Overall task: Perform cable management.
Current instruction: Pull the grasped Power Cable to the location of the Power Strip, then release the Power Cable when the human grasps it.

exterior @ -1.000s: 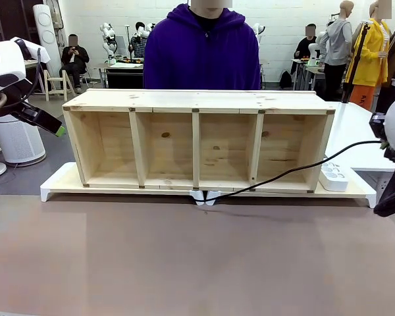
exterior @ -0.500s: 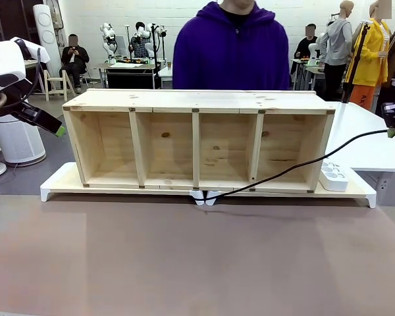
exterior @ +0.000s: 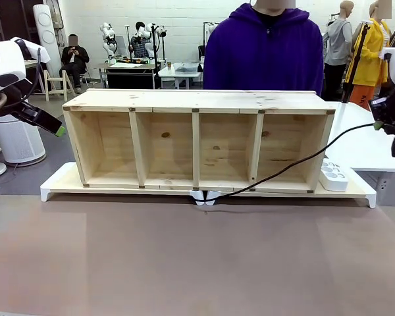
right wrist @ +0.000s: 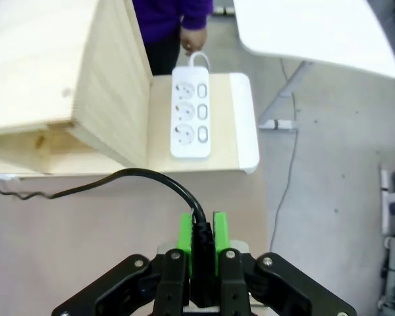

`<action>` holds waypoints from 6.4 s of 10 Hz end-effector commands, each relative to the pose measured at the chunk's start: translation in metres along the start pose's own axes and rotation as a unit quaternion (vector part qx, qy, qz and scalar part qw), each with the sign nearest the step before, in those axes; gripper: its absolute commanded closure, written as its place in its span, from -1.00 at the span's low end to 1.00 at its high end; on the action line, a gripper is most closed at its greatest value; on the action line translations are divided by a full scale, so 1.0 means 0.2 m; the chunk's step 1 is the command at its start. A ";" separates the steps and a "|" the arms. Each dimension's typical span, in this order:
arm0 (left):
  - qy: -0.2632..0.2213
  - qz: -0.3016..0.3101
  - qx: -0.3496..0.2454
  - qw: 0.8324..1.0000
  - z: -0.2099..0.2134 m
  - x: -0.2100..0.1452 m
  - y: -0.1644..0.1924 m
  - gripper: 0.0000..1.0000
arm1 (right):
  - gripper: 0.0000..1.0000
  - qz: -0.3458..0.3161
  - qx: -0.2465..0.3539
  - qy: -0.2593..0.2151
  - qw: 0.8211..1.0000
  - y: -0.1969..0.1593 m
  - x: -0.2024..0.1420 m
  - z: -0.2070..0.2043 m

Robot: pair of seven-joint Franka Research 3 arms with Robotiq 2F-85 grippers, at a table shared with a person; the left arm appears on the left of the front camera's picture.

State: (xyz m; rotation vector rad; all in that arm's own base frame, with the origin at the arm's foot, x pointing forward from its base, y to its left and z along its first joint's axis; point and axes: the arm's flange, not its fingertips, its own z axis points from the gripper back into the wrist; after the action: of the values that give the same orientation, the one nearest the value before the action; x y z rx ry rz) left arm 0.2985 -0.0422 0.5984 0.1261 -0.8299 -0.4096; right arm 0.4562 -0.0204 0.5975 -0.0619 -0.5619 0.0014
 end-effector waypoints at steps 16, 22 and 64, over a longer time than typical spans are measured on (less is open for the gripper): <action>-0.007 0.005 -0.001 1.000 -0.01 0.01 0.00 -1.00 | 0.68 -0.014 0.008 0.042 0.999 -0.02 0.38 -0.21; -0.007 0.005 -0.001 1.000 -0.01 0.01 0.00 -1.00 | 0.68 0.006 0.001 0.040 0.999 -0.01 0.57 -0.24; -0.007 0.005 -0.001 1.000 -0.01 0.01 0.00 -1.00 | -0.80 0.001 0.008 0.070 0.997 0.00 0.57 -0.35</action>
State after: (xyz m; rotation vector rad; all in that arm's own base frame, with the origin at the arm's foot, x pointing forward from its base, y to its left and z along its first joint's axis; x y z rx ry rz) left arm 0.2985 -0.0422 0.5984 0.1261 -0.8299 -0.4096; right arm 0.5909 -0.0219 0.6002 -0.0461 -0.4255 0.0042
